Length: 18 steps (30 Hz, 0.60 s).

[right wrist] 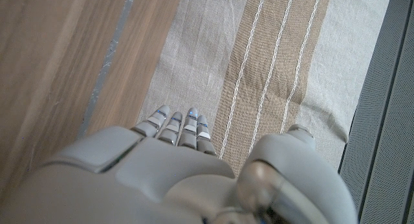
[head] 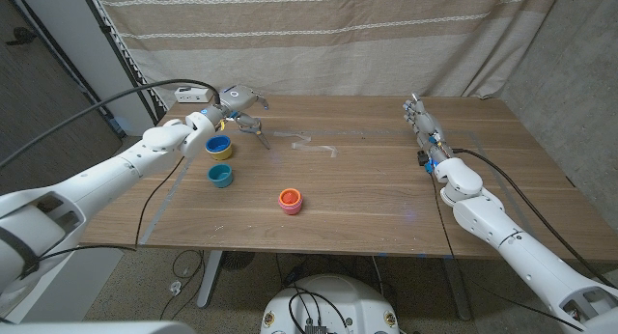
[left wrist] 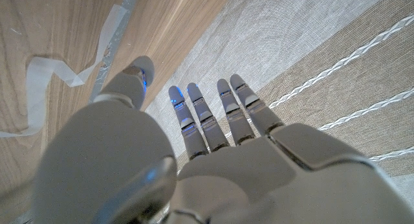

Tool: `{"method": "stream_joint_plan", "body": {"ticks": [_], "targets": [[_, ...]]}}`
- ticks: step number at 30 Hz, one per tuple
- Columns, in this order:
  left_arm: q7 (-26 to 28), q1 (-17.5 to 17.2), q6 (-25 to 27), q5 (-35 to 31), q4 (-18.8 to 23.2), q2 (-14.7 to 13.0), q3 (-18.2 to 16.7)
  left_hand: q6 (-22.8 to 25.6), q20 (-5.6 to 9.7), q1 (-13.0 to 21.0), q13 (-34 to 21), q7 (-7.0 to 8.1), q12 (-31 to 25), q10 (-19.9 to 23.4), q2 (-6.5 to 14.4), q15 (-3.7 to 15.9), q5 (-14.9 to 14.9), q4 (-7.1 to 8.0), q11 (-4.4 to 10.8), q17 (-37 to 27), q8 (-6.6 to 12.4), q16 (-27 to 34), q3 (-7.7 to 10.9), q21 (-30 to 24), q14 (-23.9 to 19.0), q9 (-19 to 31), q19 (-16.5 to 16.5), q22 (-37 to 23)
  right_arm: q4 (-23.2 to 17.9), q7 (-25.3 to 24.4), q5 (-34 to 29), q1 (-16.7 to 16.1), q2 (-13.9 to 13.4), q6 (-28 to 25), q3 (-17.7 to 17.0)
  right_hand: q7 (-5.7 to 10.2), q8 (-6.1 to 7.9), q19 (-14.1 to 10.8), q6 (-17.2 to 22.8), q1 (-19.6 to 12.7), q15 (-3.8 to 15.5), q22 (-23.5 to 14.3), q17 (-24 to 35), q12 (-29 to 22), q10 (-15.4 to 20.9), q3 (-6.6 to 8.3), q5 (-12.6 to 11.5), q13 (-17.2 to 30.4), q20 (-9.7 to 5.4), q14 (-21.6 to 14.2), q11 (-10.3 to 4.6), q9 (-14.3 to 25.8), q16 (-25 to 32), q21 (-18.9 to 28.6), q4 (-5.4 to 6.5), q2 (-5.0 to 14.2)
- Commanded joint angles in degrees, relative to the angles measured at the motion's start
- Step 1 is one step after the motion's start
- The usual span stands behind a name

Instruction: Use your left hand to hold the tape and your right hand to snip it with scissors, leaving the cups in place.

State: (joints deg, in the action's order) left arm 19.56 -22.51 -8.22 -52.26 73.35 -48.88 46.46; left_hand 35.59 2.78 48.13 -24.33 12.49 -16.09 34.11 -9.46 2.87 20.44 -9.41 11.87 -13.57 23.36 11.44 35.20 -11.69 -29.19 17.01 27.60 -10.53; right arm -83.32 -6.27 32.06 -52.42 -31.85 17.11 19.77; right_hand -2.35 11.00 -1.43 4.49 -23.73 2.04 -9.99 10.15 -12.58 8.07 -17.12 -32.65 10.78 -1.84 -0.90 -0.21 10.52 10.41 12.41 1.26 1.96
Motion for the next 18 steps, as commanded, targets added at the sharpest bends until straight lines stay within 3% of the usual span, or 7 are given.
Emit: {"method": "stream_joint_plan", "body": {"ticks": [1,18], "targets": [[0.61,1.18,-1.10,0.40,-2.71,0.95,1.42,-0.41,8.62,0.54,-0.25,0.03,0.12,-0.42,0.02,10.04,0.35,0.18,0.14,0.02,0.50,-0.01,-0.40,-0.20,0.19,0.08,-0.03,-0.18,-0.45,-0.85,-0.30,-0.30,0.13,-0.30,-0.04,-0.30,0.13,0.02,0.19,-0.56,1.94,-0.30,0.10,-0.34,0.15,-0.11,-0.24,0.21,-1.27,-0.22,0.45,0.09,0.12,-0.03,-0.21,0.08],[1.74,3.21,-2.01,-0.61,-5.32,2.03,3.66,0.37,8.64,0.49,-0.38,0.01,0.11,-0.02,0.20,10.07,0.72,0.18,0.12,0.07,1.14,0.09,-0.99,-0.23,-0.10,-0.18,0.18,-0.13,-0.18,-1.02,0.11,-0.40,0.50,-0.33,-0.13,-0.26,0.14,0.06,0.21,-0.57,1.86,-0.31,0.10,-0.34,0.18,-0.15,-0.28,0.21,-1.17,-0.21,0.52,0.09,0.12,-0.22,-0.24,0.09]]}}
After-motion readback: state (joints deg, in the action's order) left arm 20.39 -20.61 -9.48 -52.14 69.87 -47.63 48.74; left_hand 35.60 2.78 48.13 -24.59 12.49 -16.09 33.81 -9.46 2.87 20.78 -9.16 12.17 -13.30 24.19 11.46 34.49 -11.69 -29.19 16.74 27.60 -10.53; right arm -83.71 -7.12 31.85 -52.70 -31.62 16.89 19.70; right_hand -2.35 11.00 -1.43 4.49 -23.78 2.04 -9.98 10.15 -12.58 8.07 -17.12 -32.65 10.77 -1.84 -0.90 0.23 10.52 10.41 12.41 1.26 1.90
